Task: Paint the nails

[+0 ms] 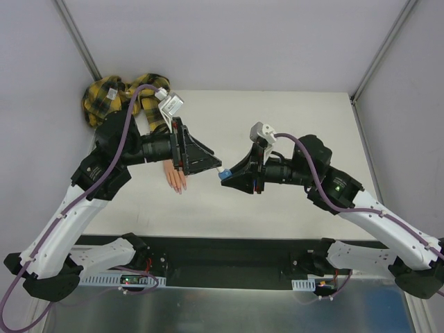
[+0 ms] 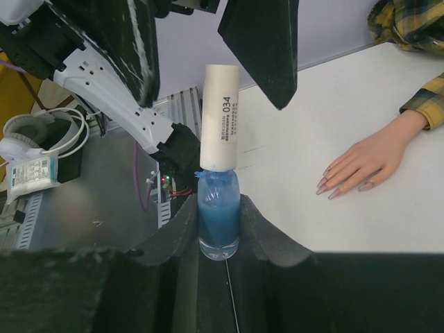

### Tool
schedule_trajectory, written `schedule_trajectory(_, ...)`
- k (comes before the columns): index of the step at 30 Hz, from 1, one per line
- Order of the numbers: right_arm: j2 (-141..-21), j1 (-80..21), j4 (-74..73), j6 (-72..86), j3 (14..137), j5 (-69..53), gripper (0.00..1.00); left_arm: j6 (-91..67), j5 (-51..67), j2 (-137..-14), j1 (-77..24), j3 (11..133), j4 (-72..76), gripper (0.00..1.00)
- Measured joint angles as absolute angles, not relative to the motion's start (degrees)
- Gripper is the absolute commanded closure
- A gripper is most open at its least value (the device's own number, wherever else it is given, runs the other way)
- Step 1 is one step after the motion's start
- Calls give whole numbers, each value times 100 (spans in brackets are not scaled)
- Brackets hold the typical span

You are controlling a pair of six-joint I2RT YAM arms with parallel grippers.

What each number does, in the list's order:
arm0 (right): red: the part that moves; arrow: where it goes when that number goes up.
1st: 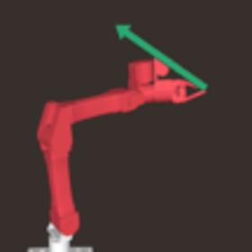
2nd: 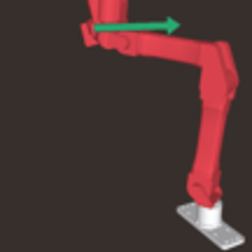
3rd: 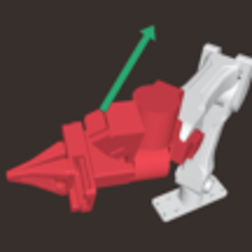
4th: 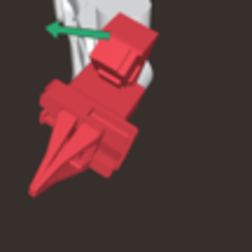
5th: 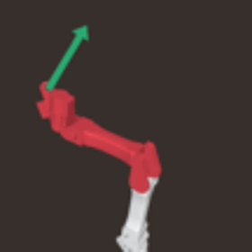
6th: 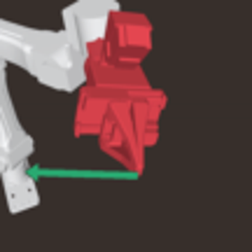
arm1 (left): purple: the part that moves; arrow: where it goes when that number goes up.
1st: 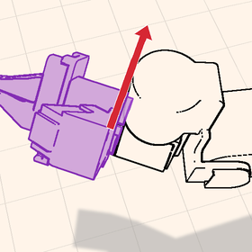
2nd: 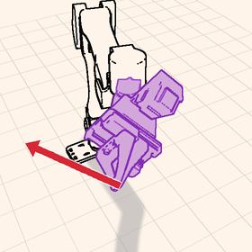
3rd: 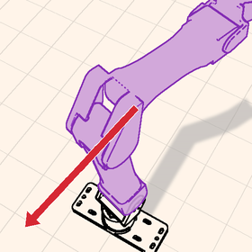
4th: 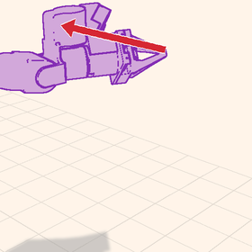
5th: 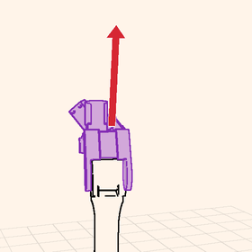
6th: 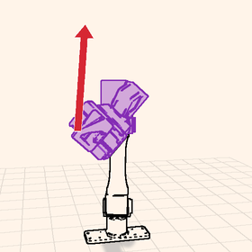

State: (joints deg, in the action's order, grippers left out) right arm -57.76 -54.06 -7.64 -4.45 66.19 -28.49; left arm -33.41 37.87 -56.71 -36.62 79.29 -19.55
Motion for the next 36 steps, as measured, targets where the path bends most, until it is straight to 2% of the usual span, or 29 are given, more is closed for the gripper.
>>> schedule_trajectory(5,-5778,-5395,-766,-381,6619,-2939,100,-3317,4082,-5732,-3662,7933,-2110,51)
schedule_trajectory(12,-5850,-5380,-766,-362,6619,-2950,100,-3203,4226,-5789,-3662,8014,-2239,74)
schedule_trajectory(15,-5874,-5380,-766,-360,6619,-2934,100,-3118,4174,-5854,-3636,8055,-2362,100)
schedule_trajectory(21,-5896,-5498,-871,-447,6624,-2228,100,-2950,3691,-6034,-3627,8309,-2759,100)
schedule_trajectory(26,-6042,-6563,-1149,-1127,6737,86,100,-3011,2788,-6020,-3634,8409,-3175,100)
schedule_trajectory(29,-6171,-6879,-1149,-1422,6757,937,100,-3061,2471,-6012,-3632,8484,-3350,100)
schedule_trajectory(36,-6202,-6914,-1133,-1723,6757,1352,100,-3083,2220,-6045,-3632,8569,-3345,100)
